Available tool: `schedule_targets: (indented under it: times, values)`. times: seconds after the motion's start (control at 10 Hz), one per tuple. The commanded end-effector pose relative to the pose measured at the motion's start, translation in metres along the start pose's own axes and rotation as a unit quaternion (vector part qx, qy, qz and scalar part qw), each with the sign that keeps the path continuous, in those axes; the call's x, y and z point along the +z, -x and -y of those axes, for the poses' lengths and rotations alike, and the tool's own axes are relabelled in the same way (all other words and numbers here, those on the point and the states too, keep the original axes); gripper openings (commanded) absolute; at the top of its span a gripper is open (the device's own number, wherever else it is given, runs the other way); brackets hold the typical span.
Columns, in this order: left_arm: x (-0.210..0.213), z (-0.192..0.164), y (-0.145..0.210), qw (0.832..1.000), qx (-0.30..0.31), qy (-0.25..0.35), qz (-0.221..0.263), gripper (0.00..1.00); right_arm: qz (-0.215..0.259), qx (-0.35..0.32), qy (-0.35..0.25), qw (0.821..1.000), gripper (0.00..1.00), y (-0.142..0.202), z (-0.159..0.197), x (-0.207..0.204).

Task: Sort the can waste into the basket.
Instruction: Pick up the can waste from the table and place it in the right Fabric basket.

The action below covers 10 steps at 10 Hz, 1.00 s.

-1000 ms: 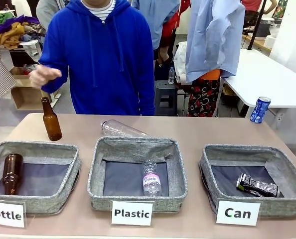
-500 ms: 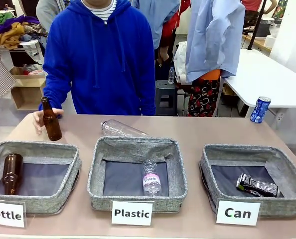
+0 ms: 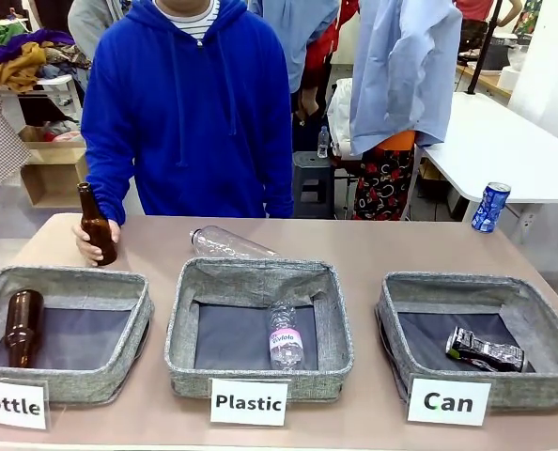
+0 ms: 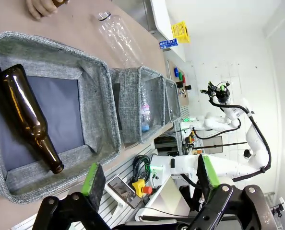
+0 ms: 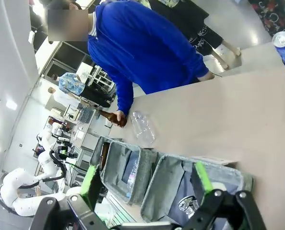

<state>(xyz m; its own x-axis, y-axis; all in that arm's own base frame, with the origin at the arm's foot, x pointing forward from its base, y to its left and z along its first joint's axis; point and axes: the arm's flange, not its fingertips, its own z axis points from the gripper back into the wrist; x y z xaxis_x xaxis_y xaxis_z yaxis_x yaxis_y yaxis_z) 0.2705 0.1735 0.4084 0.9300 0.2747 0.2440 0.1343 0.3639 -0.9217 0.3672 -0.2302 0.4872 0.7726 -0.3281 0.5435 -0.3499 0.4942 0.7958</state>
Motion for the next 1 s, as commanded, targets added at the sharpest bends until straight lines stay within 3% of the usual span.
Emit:
schedule_targets:
  times: [0.0, 0.1, 0.2, 0.3, 0.4, 0.5, 0.6, 0.8, 0.9]
  values:
    - [0.002, 0.002, 0.002, 1.0, 0.004, 0.0, -0.004, 1.0, 0.0, 0.0, 0.0, 1.0, 1.0, 0.0, 0.0, 0.0]
    - [0.0, 0.0, 0.0, 1.0, 0.0, 0.0, 0.0, 1.0, 0.016, 0.096, 0.062, 0.993, 1.0, 0.002, 0.003, 0.006]
    - [0.029, 0.034, 0.003, 0.999, 0.006, 0.044, 0.019, 1.0, 0.029, 0.166, 0.098, 0.981, 1.0, -0.013, 0.022, 0.004]
    - [0.067, 0.067, 0.011, 0.995, 0.0, 0.093, 0.038, 1.0, 0.047, 0.215, 0.093, 0.971, 1.0, -0.028, 0.043, 0.003]
    - [0.107, 0.096, 0.022, 0.989, -0.015, 0.136, 0.056, 1.0, 0.096, 0.287, 0.118, 0.946, 1.0, -0.042, 0.064, 0.005]
    - [0.152, 0.117, 0.038, 0.982, -0.03, 0.171, 0.077, 1.0, 0.108, 0.372, 0.138, 0.911, 1.0, -0.053, 0.09, 0.003]
    - [0.182, 0.126, 0.047, 0.972, -0.038, 0.214, 0.086, 1.0, 0.095, 0.398, 0.141, 0.901, 1.0, -0.057, 0.115, -0.003]
    - [0.216, 0.123, 0.046, 0.952, -0.03, 0.285, 0.104, 1.0, 0.042, 0.357, 0.143, 0.922, 1.0, -0.061, 0.167, -0.018]
    - [0.223, 0.114, 0.043, 0.945, -0.014, 0.306, 0.114, 1.0, 0.011, 0.319, 0.173, 0.932, 1.0, -0.057, 0.184, -0.018]
